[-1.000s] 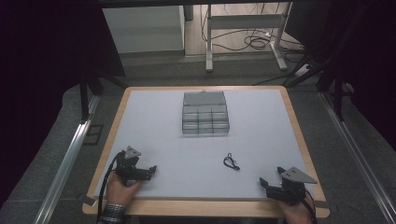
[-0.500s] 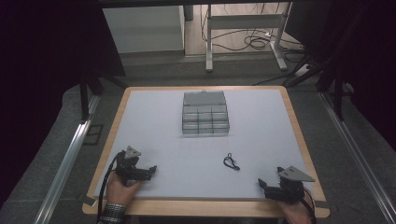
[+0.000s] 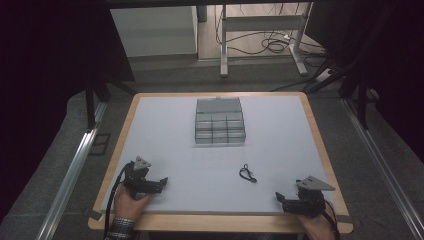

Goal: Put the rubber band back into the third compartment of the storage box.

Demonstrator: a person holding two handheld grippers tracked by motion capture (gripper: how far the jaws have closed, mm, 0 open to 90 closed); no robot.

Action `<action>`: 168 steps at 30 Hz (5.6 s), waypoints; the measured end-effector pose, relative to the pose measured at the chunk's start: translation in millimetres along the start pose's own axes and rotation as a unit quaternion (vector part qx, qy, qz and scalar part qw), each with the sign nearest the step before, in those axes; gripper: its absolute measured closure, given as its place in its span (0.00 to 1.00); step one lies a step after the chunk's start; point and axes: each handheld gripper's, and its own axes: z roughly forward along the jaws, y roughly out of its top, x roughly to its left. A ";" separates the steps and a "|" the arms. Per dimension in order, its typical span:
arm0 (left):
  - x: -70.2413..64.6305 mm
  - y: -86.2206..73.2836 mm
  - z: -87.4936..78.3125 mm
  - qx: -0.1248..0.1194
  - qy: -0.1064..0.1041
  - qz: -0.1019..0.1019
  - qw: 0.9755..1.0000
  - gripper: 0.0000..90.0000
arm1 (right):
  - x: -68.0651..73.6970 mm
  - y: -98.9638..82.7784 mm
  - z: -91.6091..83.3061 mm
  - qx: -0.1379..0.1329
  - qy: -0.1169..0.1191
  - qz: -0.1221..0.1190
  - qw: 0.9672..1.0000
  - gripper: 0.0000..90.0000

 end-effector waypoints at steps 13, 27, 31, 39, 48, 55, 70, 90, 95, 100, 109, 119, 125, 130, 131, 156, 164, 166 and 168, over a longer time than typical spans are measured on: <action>0.1 0.0 0.0 0.000 0.000 0.001 1.000 0.00 | 7.3 13.4 0.6 0.021 -0.004 -0.003 1.000 0.07; 0.1 0.0 0.0 0.000 0.000 0.001 1.000 0.00 | 7.4 27.6 3.4 0.041 0.015 0.004 0.999 0.17; 0.0 0.0 0.0 0.000 0.000 0.000 1.000 0.00 | 7.7 33.0 5.4 0.049 0.019 0.003 0.999 0.19; 0.0 0.0 0.0 0.000 0.000 0.000 1.000 0.00 | 12.1 44.5 13.2 0.075 0.025 -0.018 0.997 0.26; 0.1 0.0 0.0 0.000 0.000 0.001 1.000 0.00 | 16.1 56.6 20.0 0.108 0.031 -0.052 0.992 0.35; 0.0 0.0 0.0 0.000 0.000 0.000 1.000 0.00 | 18.4 63.7 26.3 0.128 0.038 -0.065 0.989 0.42; 0.0 0.0 0.0 0.000 0.000 0.000 1.000 0.00 | 25.1 83.1 39.4 0.164 0.066 -0.077 0.981 0.56; 0.1 0.0 0.1 -0.001 0.000 0.000 1.000 0.00 | 43.8 107.6 57.3 0.235 0.102 -0.105 0.961 0.71; 0.1 0.0 0.1 -0.001 0.000 0.000 1.000 0.00 | 52.0 113.3 63.8 0.253 0.100 -0.119 0.955 0.72; 0.1 0.0 0.0 -0.001 0.000 0.000 1.000 0.00 | 60.2 119.1 70.9 0.275 0.093 -0.132 0.948 0.75; 0.1 0.0 0.0 -0.001 0.000 0.000 1.000 0.00 | 67.0 123.6 80.7 0.312 0.074 -0.139 0.937 0.90; 0.2 0.0 0.0 -0.001 0.000 0.000 1.000 0.00 | 66.7 128.2 82.4 0.336 0.073 -0.118 0.931 0.97; 0.4 0.1 -0.2 0.001 0.000 0.002 1.000 0.00 | 62.3 136.0 77.9 0.330 0.083 -0.096 0.936 0.97; 0.2 0.0 0.0 -0.001 0.000 0.000 1.000 0.00 | 58.8 144.7 73.5 0.327 0.086 -0.085 0.937 0.97; 0.1 0.0 0.0 -0.001 0.000 0.000 1.000 0.00 | 58.6 146.7 72.7 0.328 0.085 -0.081 0.937 0.97; 0.1 0.0 0.2 -0.002 0.000 0.000 1.000 0.00 | 48.0 194.3 64.5 0.293 0.077 -0.031 0.952 0.97; 0.4 0.1 0.1 -0.001 0.000 0.002 1.000 0.00 | 39.8 206.1 66.9 0.279 0.075 -0.011 0.957 0.97; 0.4 0.1 0.0 -0.001 0.000 0.002 1.000 0.00 | 38.0 209.0 67.3 0.275 0.073 -0.007 0.959 0.97; 0.4 0.1 0.0 -0.001 0.000 0.002 1.000 0.00 | 36.2 212.1 68.1 0.270 0.070 -0.002 0.960 0.97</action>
